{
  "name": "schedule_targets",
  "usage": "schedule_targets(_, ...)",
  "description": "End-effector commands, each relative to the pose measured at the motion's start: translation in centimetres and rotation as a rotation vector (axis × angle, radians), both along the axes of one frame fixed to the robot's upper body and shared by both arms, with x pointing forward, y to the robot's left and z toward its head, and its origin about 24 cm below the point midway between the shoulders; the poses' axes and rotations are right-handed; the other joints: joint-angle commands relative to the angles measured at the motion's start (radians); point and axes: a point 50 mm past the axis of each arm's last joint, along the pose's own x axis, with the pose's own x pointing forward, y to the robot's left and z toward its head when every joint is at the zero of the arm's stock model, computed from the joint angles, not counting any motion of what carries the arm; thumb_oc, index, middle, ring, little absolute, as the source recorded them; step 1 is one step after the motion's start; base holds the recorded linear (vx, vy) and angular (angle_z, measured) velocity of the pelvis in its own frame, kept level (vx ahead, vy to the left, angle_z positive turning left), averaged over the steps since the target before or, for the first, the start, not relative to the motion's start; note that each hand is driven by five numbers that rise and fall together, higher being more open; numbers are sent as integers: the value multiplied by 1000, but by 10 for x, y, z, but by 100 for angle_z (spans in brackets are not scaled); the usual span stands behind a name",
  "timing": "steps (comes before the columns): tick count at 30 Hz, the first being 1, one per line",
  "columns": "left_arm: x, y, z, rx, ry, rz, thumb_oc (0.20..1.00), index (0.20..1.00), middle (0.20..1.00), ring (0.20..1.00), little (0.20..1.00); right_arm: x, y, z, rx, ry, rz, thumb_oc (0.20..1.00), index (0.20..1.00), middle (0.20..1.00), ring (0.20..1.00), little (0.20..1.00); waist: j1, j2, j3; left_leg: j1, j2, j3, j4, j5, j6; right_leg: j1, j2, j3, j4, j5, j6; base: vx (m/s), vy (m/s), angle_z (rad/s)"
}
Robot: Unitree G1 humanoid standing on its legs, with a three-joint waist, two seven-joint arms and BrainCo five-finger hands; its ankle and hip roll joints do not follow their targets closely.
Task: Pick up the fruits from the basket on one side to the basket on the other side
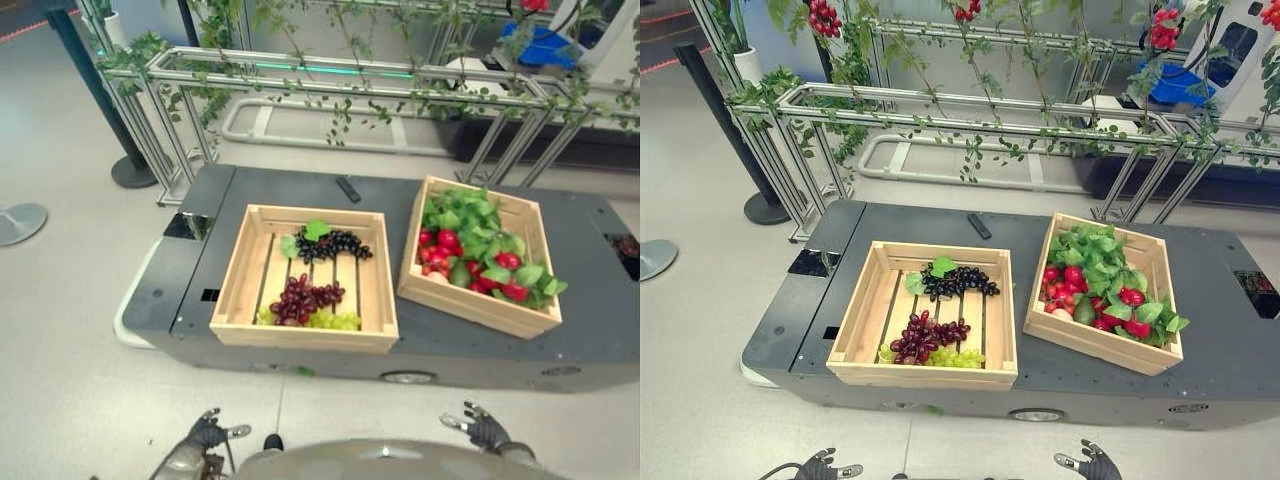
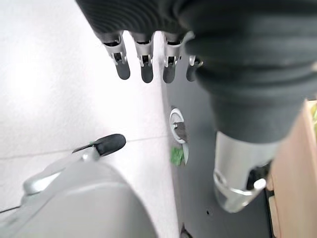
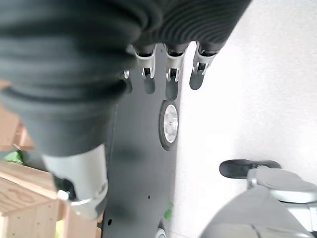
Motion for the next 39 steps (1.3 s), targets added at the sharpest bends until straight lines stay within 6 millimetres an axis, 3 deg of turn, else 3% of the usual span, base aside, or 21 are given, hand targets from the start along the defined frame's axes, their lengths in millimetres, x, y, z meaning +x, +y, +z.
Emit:
schedule_targets(1, 17, 0, 3, -10, -26, 5, 1000, 1000, 1000, 1000, 1000, 24, -6, 7, -13, -51, 30, 1000, 1000, 1000, 1000, 1000, 2, 8, 6, 13, 16, 22, 83, -112, 8, -85, -42, -28, 101, 1, 88, 0, 0, 0)
schedule_targets(28, 40, -5, 8, -13, -125, 30, 1000, 1000, 1000, 1000, 1000, 38, -1, 10, -1, -102, 9, 1000, 1000, 1000, 1000, 1000, 9, 14, 5, 14, 11, 6, 74, -106, 6, -77, -46, -42, 93, 2, 84, 0, 0, 0)
schedule_targets(32, 61, -5, 18, 0, -243, 35, 1000, 1000, 1000, 1000, 1000, 46, -1, 13, 2, -156, -11, 1000, 1000, 1000, 1000, 1000, 11, 10, 8, 11, 10, 3, 74, -106, 6, -77, -47, -44, 93, 1, 84, 0, 0, 0)
schedule_targets(33, 77, -4, 28, 10, -336, 28, 1000, 1000, 1000, 1000, 1000, 57, 0, 19, -1, -218, -4, 1000, 1000, 1000, 1000, 1000, 13, 9, 11, 9, 9, -1, 74, -105, 6, -78, -48, -47, 93, 1, 85, 0, 0, 0)
schedule_targets(34, 77, -4, 28, 10, -336, 28, 1000, 1000, 1000, 1000, 1000, 57, 0, 19, -1, -218, -4, 1000, 1000, 1000, 1000, 1000, 12, 9, 11, 9, 9, -1, 74, -105, 6, -78, -48, -47, 94, 0, 85, 0, 0, 0)
schedule_targets(39, 124, 3, 68, -26, -652, 156, 1000, 1000, 1000, 1000, 1000, 94, -7, 48, -9, -448, -41, 1000, 1000, 1000, 1000, 1000, 12, 4, 17, 7, 9, -3, 75, -104, 4, -79, -52, -49, 96, 0, 88, 0, 0, 0)
